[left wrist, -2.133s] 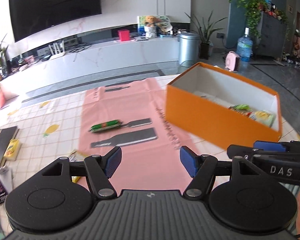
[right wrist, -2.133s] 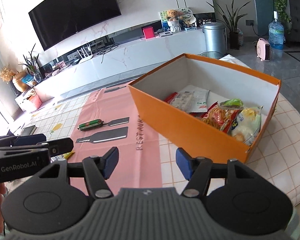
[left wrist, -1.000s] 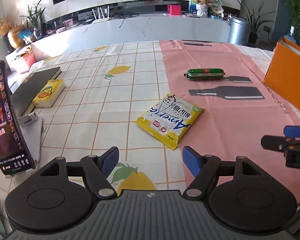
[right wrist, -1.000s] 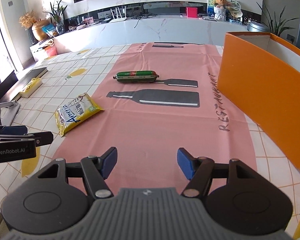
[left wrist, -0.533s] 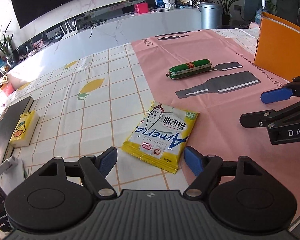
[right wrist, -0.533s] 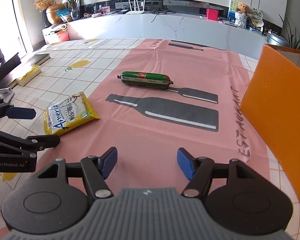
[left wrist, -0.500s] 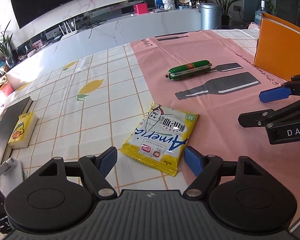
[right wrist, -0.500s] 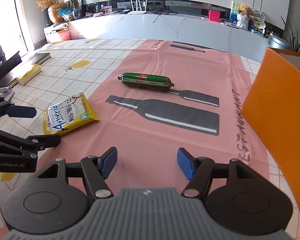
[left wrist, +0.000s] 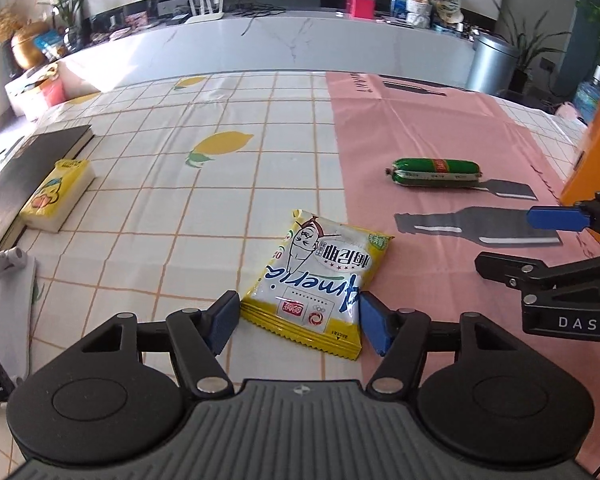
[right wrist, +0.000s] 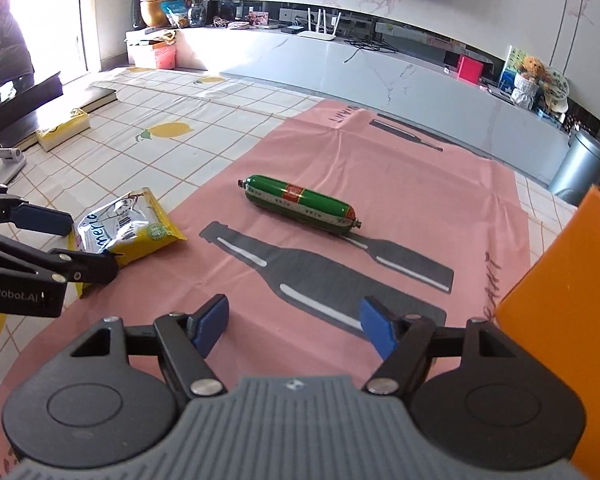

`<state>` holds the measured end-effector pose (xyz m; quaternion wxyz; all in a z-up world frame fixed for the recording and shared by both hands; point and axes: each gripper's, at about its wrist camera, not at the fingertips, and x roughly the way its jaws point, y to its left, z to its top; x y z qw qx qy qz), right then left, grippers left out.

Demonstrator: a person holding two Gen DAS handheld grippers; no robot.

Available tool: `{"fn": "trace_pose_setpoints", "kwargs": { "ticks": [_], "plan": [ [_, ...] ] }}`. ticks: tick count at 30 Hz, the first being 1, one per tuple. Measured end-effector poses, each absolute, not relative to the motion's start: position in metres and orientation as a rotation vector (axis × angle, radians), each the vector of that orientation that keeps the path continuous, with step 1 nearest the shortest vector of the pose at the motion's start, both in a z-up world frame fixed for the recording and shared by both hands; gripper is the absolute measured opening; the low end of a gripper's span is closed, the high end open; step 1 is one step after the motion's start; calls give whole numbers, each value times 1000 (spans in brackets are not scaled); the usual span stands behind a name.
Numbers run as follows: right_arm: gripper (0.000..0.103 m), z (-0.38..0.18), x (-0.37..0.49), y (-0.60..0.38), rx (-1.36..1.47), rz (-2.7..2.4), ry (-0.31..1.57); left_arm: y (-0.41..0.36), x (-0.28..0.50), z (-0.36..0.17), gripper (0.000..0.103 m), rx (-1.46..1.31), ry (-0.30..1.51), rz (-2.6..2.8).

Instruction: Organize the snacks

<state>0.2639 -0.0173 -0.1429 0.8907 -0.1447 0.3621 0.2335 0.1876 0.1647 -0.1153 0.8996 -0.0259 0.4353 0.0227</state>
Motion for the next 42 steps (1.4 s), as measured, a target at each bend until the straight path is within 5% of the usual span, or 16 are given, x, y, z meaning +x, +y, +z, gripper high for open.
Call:
{"fn": "trace_pose_setpoints", "kwargs": {
  "ticks": [6, 20, 23, 28, 32, 35, 38, 40, 42],
  "plan": [
    [90, -138, 289, -5, -404, 592, 694, 182, 192, -113, 74, -152, 908, 97],
    [86, -154, 345, 9, -341, 700, 766, 179, 197, -115, 81, -125, 892, 110],
    [69, -152, 343, 10, -322, 685, 770, 178, 196, -114, 81, -130, 892, 101],
    [28, -146, 322, 8, -291, 655, 805, 177, 194, -113, 81, -140, 897, 72],
    [12, -144, 293, 2, -230, 622, 837, 175, 190, -113, 81, -143, 895, 42],
    [11, -142, 272, 0, -188, 601, 854, 174, 189, -113, 83, -135, 890, 16],
    [21, -137, 258, 1, -176, 585, 831, 172, 189, -113, 84, -113, 883, -2],
    [37, -132, 256, 5, -200, 582, 794, 172, 188, -111, 85, -98, 867, -2],
    [38, -127, 261, 10, -234, 593, 763, 172, 189, -110, 86, -71, 854, -8]
  ]
}}
